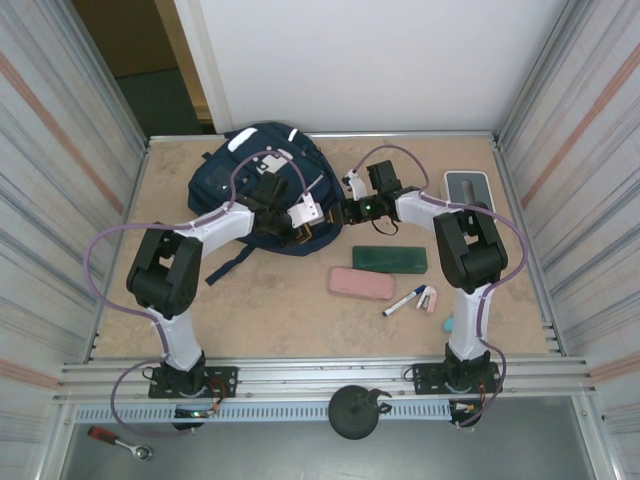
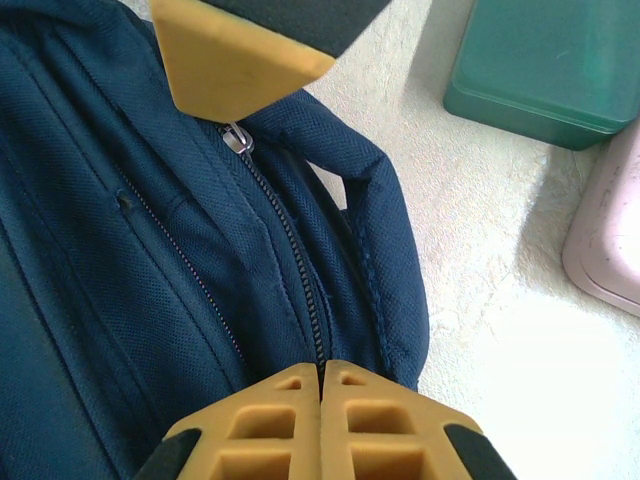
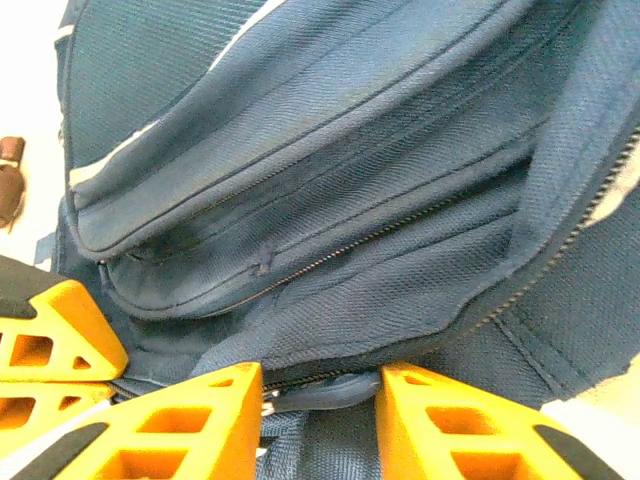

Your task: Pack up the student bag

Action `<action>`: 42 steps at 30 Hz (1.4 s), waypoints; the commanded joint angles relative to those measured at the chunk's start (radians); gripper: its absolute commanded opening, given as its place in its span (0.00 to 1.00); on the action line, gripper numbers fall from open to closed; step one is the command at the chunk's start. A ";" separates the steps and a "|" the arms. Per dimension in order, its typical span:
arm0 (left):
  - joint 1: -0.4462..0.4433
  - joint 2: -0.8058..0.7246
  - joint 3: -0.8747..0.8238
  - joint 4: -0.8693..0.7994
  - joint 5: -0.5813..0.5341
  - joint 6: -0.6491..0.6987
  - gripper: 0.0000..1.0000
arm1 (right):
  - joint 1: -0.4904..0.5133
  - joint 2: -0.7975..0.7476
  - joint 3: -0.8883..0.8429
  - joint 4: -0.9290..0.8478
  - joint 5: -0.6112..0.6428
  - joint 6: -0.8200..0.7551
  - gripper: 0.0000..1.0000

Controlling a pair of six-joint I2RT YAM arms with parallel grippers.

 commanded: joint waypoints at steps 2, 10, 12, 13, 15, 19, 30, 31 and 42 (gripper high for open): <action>0.010 -0.015 -0.013 -0.035 0.000 0.018 0.05 | 0.002 -0.007 0.009 -0.020 0.006 -0.003 0.27; 0.016 -0.028 -0.028 -0.027 -0.013 0.019 0.05 | -0.019 -0.061 -0.054 0.016 0.010 0.108 0.11; 0.017 -0.028 -0.028 -0.027 -0.015 0.020 0.05 | -0.027 -0.071 -0.072 0.031 0.010 0.163 0.08; 0.018 -0.028 -0.028 -0.027 -0.014 0.018 0.05 | -0.031 -0.074 -0.084 0.045 0.005 0.190 0.06; 0.018 -0.027 -0.029 -0.026 -0.014 0.018 0.05 | -0.046 -0.084 -0.110 0.090 -0.017 0.262 0.03; 0.018 -0.026 -0.032 -0.026 -0.020 0.018 0.05 | -0.073 -0.107 -0.153 0.162 -0.042 0.365 0.00; 0.023 -0.050 -0.049 -0.029 -0.044 0.027 0.01 | -0.156 -0.164 -0.243 0.236 -0.023 0.643 0.00; 0.025 -0.054 -0.051 -0.028 -0.046 0.028 0.01 | -0.162 -0.169 -0.252 0.239 -0.018 0.663 0.00; 0.025 -0.092 -0.078 -0.007 0.002 0.029 0.13 | -0.126 -0.191 -0.304 0.279 -0.018 0.727 0.00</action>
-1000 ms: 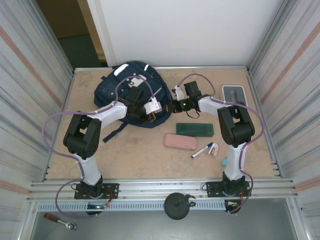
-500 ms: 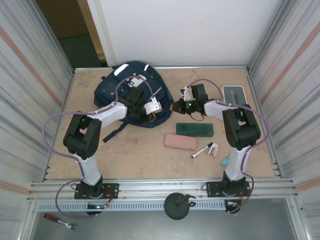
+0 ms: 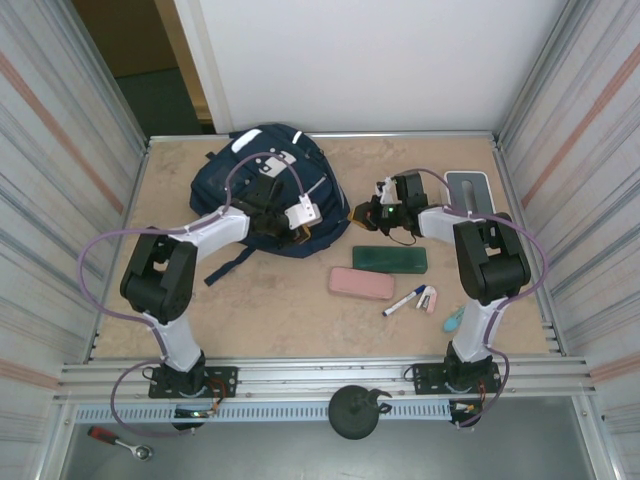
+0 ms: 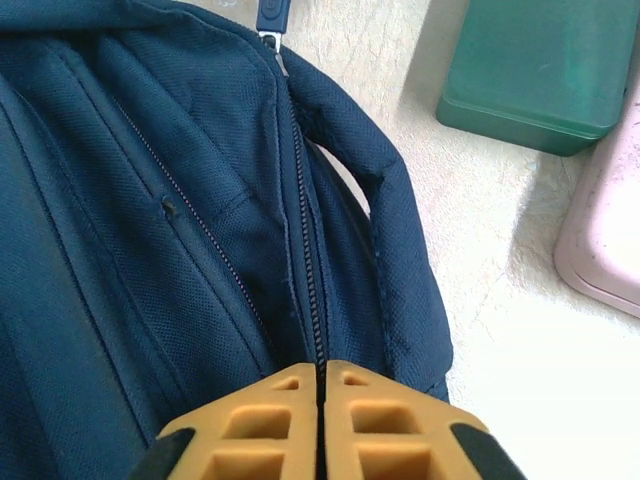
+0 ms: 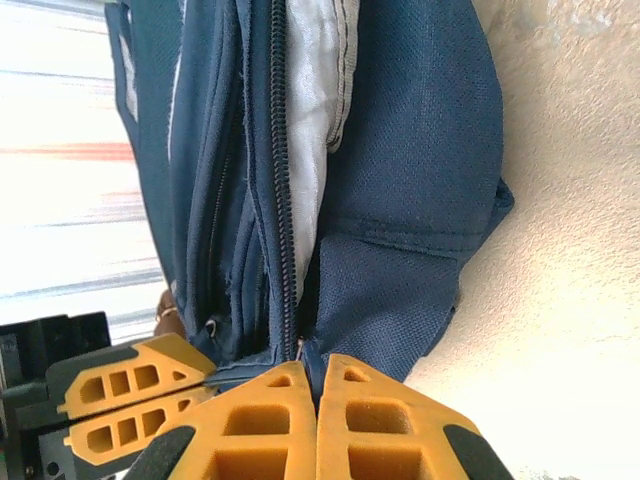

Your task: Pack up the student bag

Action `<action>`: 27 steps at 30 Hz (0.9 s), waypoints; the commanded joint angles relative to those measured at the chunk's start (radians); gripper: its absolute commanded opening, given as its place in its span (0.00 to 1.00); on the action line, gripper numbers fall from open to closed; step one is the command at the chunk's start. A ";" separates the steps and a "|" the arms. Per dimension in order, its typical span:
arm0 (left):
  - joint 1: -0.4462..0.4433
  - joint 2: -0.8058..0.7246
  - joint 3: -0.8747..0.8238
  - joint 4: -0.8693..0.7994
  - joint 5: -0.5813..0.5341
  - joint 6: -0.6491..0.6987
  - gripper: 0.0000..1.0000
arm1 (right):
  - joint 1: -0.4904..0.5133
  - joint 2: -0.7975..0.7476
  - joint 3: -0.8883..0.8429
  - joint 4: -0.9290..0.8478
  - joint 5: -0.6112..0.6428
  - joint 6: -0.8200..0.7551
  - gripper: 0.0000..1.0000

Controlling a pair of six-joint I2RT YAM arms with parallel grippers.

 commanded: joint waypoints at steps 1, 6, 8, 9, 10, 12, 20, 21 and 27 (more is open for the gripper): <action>0.006 -0.040 -0.012 -0.062 -0.012 0.015 0.16 | -0.003 -0.046 -0.032 0.042 0.069 0.073 0.00; -0.051 -0.015 0.032 -0.063 -0.053 0.024 0.36 | 0.023 -0.064 -0.055 0.132 0.075 0.160 0.00; -0.071 0.001 0.052 -0.069 -0.078 0.031 0.41 | 0.033 -0.071 -0.056 0.142 0.078 0.176 0.00; -0.077 0.009 0.062 -0.070 -0.090 0.033 0.42 | 0.036 -0.073 -0.056 0.145 0.078 0.182 0.00; -0.083 0.020 0.074 -0.072 -0.106 0.036 0.43 | 0.041 -0.078 -0.057 0.147 0.078 0.187 0.00; -0.090 0.038 0.097 -0.080 -0.126 0.038 0.44 | 0.046 -0.086 -0.060 0.148 0.080 0.193 0.00; -0.100 0.112 0.178 -0.115 -0.138 0.036 0.44 | 0.070 -0.113 -0.096 0.189 0.085 0.231 0.00; -0.100 0.118 0.185 -0.117 -0.136 0.037 0.43 | 0.071 -0.115 -0.100 0.196 0.086 0.236 0.00; -0.099 0.151 0.221 -0.134 -0.115 0.044 0.24 | 0.086 -0.113 -0.110 0.209 0.080 0.247 0.00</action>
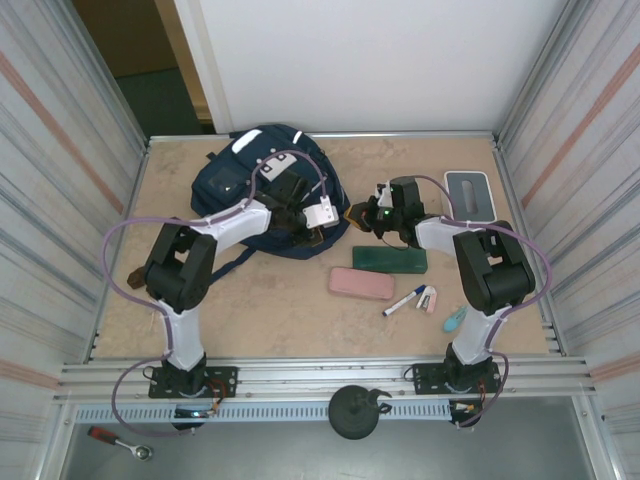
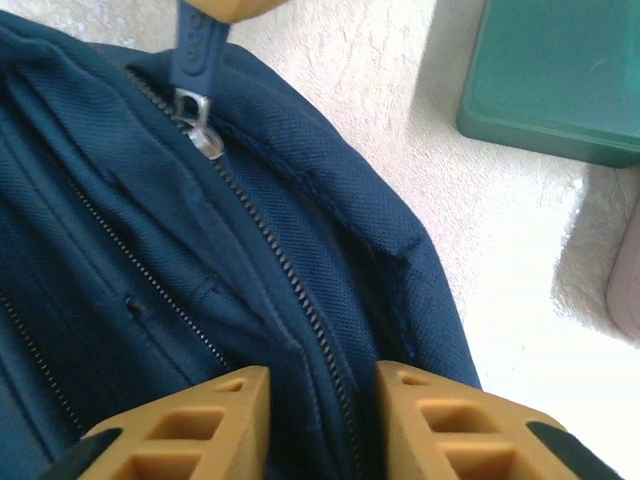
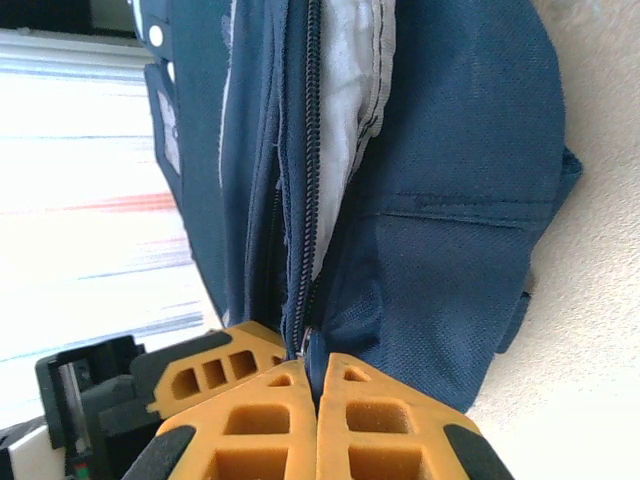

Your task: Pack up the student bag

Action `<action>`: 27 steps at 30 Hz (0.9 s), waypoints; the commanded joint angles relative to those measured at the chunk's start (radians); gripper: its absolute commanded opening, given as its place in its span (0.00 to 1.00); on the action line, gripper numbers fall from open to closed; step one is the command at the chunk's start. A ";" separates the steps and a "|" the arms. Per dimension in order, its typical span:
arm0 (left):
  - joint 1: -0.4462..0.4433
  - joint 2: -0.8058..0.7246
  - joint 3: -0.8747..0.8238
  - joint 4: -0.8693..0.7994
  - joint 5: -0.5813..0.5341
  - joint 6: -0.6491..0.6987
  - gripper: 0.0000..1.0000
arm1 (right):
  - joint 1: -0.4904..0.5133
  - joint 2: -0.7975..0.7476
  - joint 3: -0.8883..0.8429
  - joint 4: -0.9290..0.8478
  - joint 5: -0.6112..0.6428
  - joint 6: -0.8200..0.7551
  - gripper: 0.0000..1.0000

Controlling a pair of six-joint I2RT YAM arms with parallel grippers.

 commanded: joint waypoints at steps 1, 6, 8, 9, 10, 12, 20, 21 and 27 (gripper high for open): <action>0.000 0.019 0.050 -0.040 0.015 0.017 0.19 | 0.016 -0.041 -0.021 0.027 -0.019 0.021 0.00; 0.032 -0.013 0.056 -0.057 0.103 0.014 0.03 | -0.007 -0.040 -0.078 0.011 -0.019 -0.007 0.00; 0.049 -0.042 0.035 -0.042 0.152 0.012 0.02 | -0.017 -0.051 -0.098 -0.015 -0.013 -0.040 0.04; 0.058 -0.057 0.021 -0.029 0.173 0.012 0.01 | -0.019 -0.055 -0.099 -0.035 -0.018 -0.066 0.07; 0.065 -0.070 0.008 -0.019 0.188 0.013 0.01 | -0.017 -0.064 -0.094 -0.059 -0.029 -0.105 0.11; 0.073 -0.085 -0.008 -0.013 0.206 0.020 0.01 | -0.011 -0.090 -0.084 -0.107 -0.040 -0.207 0.18; 0.097 -0.113 -0.034 -0.040 0.280 0.043 0.01 | 0.105 -0.274 -0.021 -0.456 0.264 -0.836 0.41; 0.101 -0.116 -0.035 -0.043 0.293 0.046 0.01 | 0.119 -0.277 -0.012 -0.473 0.299 -0.888 0.42; 0.116 -0.127 -0.036 -0.070 0.345 0.057 0.01 | 0.123 -0.248 0.025 -0.432 0.297 -1.039 0.47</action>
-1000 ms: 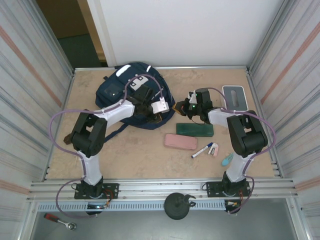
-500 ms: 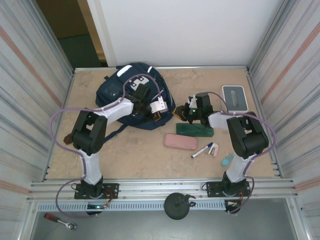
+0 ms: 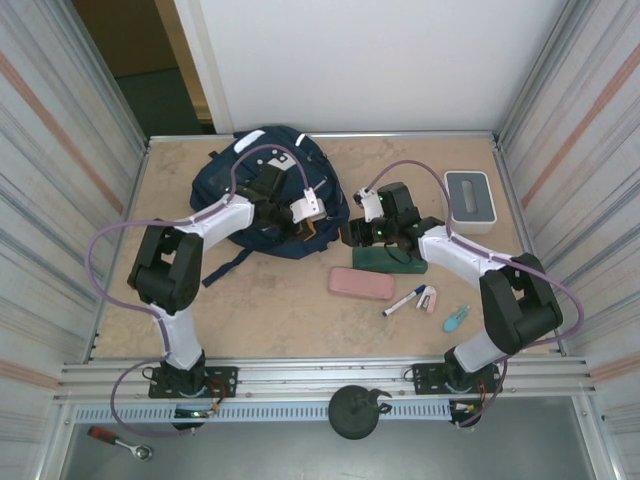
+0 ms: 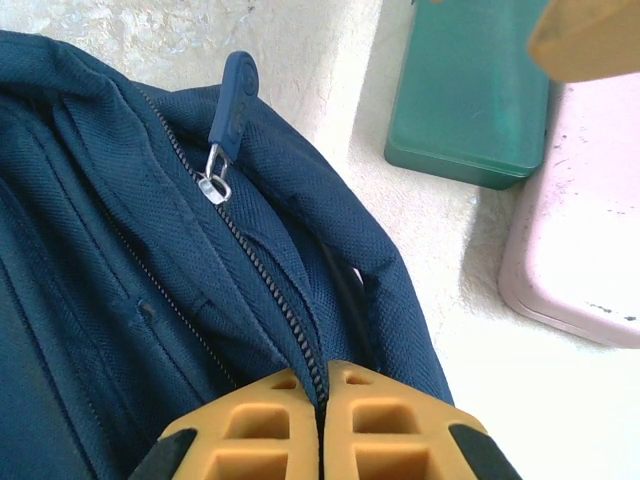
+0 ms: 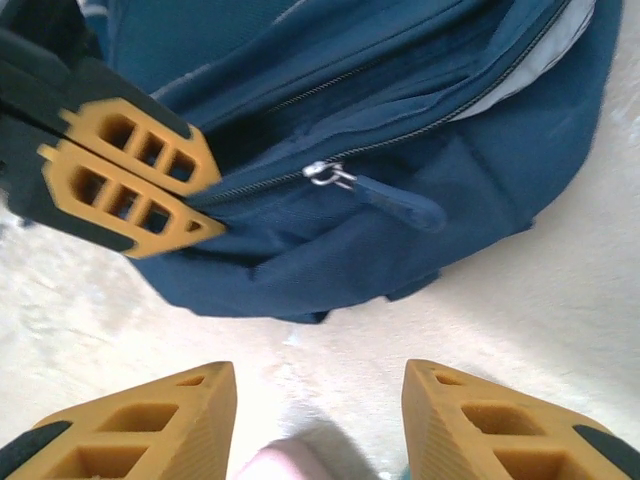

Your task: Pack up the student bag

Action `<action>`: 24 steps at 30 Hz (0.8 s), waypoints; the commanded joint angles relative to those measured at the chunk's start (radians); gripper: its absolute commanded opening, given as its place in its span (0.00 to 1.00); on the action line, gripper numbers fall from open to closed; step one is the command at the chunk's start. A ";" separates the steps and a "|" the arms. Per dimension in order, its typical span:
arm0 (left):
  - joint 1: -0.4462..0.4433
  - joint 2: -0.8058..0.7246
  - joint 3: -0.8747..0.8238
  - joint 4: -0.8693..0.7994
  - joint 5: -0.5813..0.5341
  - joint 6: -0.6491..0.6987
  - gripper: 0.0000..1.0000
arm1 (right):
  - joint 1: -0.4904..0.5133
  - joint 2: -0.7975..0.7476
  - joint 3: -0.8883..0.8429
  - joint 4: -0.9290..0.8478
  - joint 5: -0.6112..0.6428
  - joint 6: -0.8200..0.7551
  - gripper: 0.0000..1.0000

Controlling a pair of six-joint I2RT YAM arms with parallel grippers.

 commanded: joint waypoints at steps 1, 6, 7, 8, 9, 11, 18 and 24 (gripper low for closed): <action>0.010 -0.069 -0.007 -0.021 0.083 0.031 0.01 | -0.017 0.030 0.052 -0.033 0.012 -0.173 0.48; 0.010 -0.072 -0.007 -0.028 0.083 0.032 0.01 | -0.042 0.112 0.130 -0.032 -0.099 -0.205 0.52; 0.010 -0.072 -0.007 -0.028 0.080 0.032 0.01 | -0.044 0.128 0.143 -0.034 -0.116 -0.208 0.53; 0.010 -0.072 -0.007 -0.029 0.077 0.032 0.01 | -0.050 0.147 0.159 -0.039 -0.137 -0.213 0.54; 0.010 -0.072 -0.007 -0.028 0.077 0.032 0.01 | -0.052 0.165 0.178 -0.047 -0.159 -0.216 0.54; 0.012 -0.072 -0.007 -0.028 0.077 0.032 0.01 | -0.056 0.198 0.205 -0.051 -0.182 -0.216 0.54; 0.012 -0.072 -0.010 -0.024 0.077 0.032 0.02 | -0.051 0.274 0.260 -0.064 -0.220 -0.224 0.55; 0.012 -0.071 -0.018 -0.023 0.072 0.029 0.02 | -0.048 0.316 0.290 -0.078 -0.218 -0.226 0.44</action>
